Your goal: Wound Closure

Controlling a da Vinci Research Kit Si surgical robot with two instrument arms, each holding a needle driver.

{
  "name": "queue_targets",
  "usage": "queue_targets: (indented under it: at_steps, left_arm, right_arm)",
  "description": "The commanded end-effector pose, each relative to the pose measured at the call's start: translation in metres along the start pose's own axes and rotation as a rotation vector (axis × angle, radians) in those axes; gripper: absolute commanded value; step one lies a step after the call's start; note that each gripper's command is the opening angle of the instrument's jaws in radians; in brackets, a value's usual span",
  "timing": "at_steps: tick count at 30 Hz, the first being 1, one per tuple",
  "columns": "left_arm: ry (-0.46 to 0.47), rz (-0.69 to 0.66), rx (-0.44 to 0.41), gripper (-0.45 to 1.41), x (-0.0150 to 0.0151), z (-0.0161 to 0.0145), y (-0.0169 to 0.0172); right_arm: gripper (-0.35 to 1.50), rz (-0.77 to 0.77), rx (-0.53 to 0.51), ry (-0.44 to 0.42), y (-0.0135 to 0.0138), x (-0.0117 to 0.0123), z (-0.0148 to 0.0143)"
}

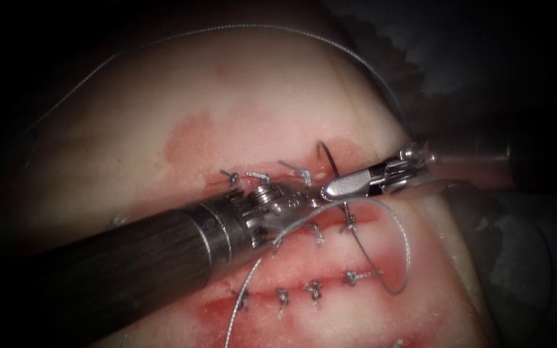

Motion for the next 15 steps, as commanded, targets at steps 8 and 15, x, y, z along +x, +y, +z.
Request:
queue_targets:
  at_steps: [8,15]
  left_arm:
    - [-0.005,0.001,-0.005,-0.45,-0.0008,0.0007,0.0006]
    - [-0.005,0.000,-0.006,-0.45,-0.0008,0.0007,0.0005]
  right_arm:
    - [-0.35,0.103,0.066,0.029,-0.0024,0.0020,0.0010]
    - [-0.35,0.186,0.075,0.030,-0.0024,0.0022,0.0008]
